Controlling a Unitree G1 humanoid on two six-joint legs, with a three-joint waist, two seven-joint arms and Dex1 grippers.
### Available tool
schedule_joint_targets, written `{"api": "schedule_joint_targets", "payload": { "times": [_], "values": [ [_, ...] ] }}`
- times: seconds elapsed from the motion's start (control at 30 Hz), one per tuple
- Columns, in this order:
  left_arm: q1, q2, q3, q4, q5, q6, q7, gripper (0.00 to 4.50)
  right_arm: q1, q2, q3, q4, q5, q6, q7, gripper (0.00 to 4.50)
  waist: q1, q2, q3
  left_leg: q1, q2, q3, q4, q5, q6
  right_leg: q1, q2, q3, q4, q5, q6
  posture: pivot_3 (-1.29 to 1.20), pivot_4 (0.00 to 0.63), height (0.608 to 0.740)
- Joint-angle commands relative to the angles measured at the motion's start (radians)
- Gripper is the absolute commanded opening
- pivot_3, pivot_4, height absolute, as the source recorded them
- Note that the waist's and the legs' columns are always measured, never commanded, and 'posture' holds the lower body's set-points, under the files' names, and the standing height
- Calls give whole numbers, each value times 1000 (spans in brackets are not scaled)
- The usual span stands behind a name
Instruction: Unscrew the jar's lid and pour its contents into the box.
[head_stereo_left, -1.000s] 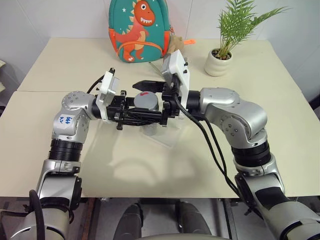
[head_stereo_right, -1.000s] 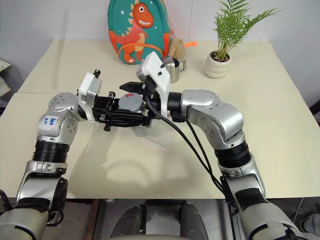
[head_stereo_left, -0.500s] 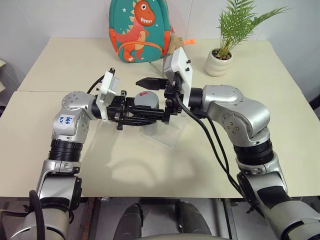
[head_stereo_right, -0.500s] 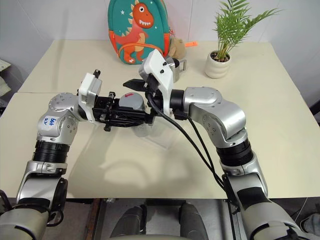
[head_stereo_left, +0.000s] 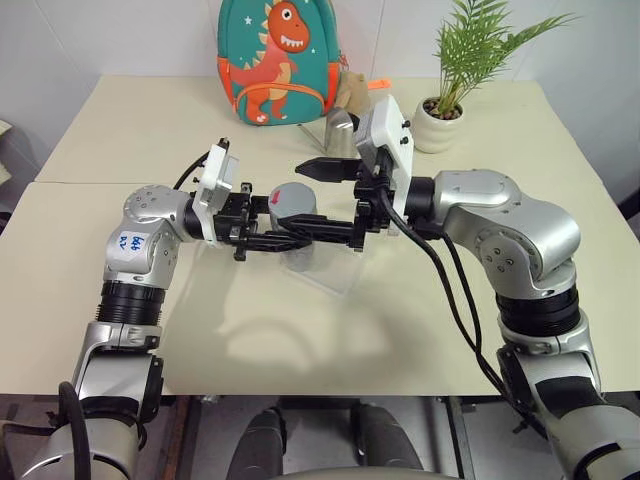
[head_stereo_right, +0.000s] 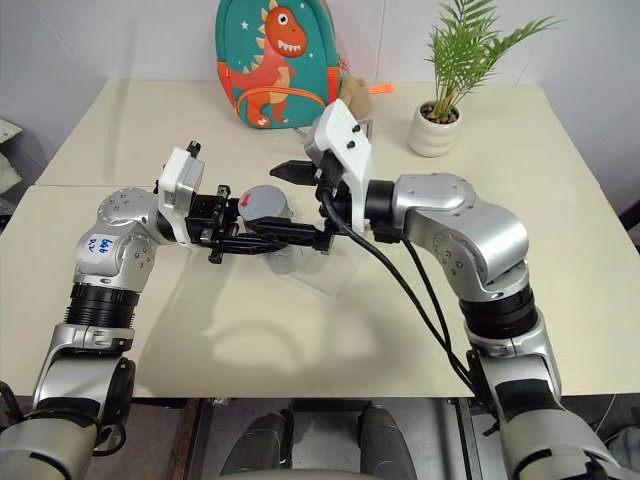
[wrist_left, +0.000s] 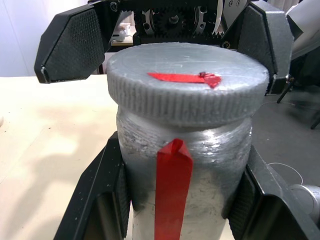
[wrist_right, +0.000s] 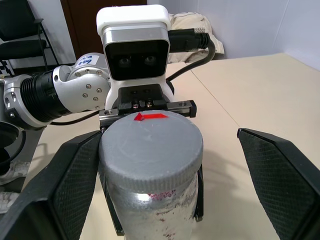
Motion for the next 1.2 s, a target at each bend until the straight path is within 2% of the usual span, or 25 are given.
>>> {"api": "schedule_joint_targets", "payload": {
  "times": [0.03,1.2],
  "values": [
    [-5,2,9,-34,-14,-8,-16,1983,1,-27,-58,-36,6,11,-27,4459,0,0,0,0,0,0,0,0,0,0,0,0,0,0,0,0,150,740],
    [-6,5,10,-31,-8,-8,-14,1983,33,-138,-114,-153,105,112,-38,4459,0,0,0,0,0,0,0,0,0,0,0,0,0,0,0,0,150,740]
  ]
}}
